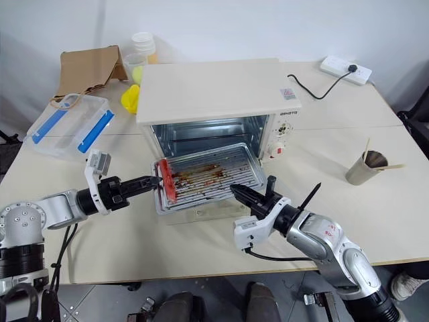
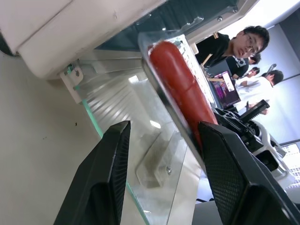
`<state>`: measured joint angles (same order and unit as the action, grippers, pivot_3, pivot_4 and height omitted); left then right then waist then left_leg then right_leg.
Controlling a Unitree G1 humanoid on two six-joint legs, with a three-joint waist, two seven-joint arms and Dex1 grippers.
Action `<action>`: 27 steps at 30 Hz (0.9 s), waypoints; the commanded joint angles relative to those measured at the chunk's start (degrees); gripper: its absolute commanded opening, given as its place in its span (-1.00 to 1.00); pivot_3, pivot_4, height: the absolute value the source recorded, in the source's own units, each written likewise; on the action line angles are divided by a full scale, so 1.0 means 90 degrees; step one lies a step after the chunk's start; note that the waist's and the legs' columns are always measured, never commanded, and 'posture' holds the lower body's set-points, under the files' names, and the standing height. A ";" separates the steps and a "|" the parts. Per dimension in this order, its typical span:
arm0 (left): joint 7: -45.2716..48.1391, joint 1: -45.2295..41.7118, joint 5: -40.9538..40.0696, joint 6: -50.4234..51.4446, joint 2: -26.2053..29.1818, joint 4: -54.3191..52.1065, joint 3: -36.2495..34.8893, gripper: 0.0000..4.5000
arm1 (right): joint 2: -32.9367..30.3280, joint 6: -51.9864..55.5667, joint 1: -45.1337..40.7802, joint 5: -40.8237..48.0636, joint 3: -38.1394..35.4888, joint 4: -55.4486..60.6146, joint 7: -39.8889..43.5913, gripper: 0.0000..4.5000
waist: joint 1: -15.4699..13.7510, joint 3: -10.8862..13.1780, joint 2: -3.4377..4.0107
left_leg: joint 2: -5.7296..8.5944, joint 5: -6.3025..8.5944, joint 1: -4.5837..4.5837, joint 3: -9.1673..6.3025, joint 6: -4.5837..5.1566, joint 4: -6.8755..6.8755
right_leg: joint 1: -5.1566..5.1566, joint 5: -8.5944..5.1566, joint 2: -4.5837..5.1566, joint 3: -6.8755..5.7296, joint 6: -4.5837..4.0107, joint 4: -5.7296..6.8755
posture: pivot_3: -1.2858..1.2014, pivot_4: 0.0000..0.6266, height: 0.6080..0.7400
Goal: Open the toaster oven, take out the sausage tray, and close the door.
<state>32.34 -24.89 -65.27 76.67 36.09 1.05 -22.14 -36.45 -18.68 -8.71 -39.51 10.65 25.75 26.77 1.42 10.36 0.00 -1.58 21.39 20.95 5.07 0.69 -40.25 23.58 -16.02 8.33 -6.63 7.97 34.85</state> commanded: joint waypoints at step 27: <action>-0.1920 -0.0734 -0.1899 0.1758 -0.0474 0.1323 -0.0573 -1.00 | -0.0133 -0.0458 -0.0345 0.0511 -0.0252 -0.0166 -0.0073 -1.00 | 0.0006 0.0000 -0.0004 | -0.0001 0.0000 -0.0014 -0.0001 0.0000 -0.0007 | -0.0001 0.0000 0.0001 0.0016 0.0000 0.0021 | 0.03 -0.52 1.00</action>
<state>16.21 -31.94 -79.02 92.40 30.62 12.32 -26.99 -37.52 -22.75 -10.87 -37.46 10.65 23.06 26.92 1.48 10.36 -0.03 -1.58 21.39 20.73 5.03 0.69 -40.28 23.55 -16.02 8.34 -6.42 7.97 35.05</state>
